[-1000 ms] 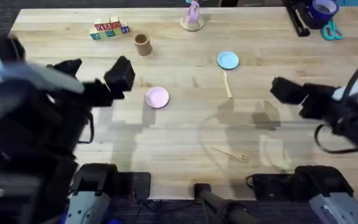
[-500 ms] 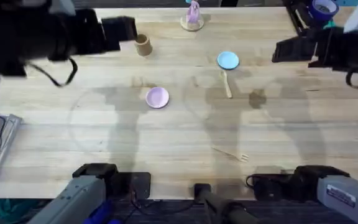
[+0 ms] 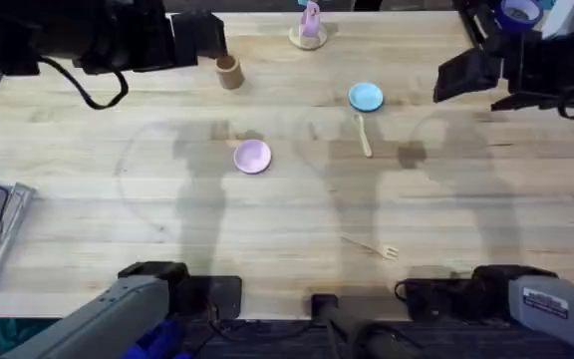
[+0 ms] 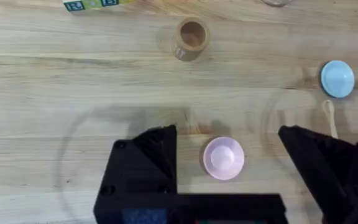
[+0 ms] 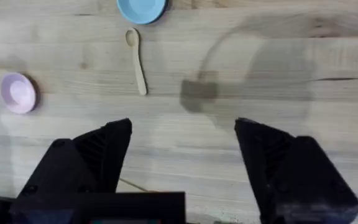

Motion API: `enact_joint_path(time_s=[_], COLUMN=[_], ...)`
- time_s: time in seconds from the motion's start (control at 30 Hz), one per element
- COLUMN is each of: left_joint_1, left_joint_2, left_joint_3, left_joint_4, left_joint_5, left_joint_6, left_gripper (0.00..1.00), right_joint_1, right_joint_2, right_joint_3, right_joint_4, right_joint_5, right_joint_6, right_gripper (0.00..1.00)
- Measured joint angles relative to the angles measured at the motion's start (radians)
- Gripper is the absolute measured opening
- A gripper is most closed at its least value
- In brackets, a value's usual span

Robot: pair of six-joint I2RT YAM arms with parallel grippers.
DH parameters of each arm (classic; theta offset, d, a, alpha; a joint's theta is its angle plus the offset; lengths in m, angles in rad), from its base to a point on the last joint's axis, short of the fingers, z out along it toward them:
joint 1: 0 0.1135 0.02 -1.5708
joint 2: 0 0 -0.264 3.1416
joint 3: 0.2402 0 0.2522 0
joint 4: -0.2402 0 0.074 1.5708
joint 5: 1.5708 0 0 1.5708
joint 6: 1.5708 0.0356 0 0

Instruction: Pick up a utensil and set it on the pink plate, then put the other utensil in the container.

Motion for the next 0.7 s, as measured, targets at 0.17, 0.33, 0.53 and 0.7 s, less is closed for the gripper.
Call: enact_joint_path(time_s=[0.17,0.33,0.53,0.7], left_joint_1=[0.000,0.000,0.000,0.000], left_joint_2=[0.000,0.000,0.000,0.000], left_joint_3=[0.000,0.000,0.000,0.000], left_joint_4=[0.000,0.003,0.010,0.009], left_joint_5=[0.000,0.001,0.000,0.000], left_joint_6=[0.000,0.000,0.000,0.000], left_gripper=[0.992,0.993,0.993,0.992], right_joint_1=[0.000,0.050,0.232,0.338], right_joint_2=[0.000,0.000,0.000,0.000], right_joint_3=[0.000,0.001,0.005,0.005], right_joint_4=[0.000,-0.003,-0.150,-0.229], right_joint_5=[-0.018,-0.062,-0.083,-0.090], right_joint_6=[-0.008,-0.055,-0.195,-0.240], right_gripper=[0.996,0.996,0.996,0.996])
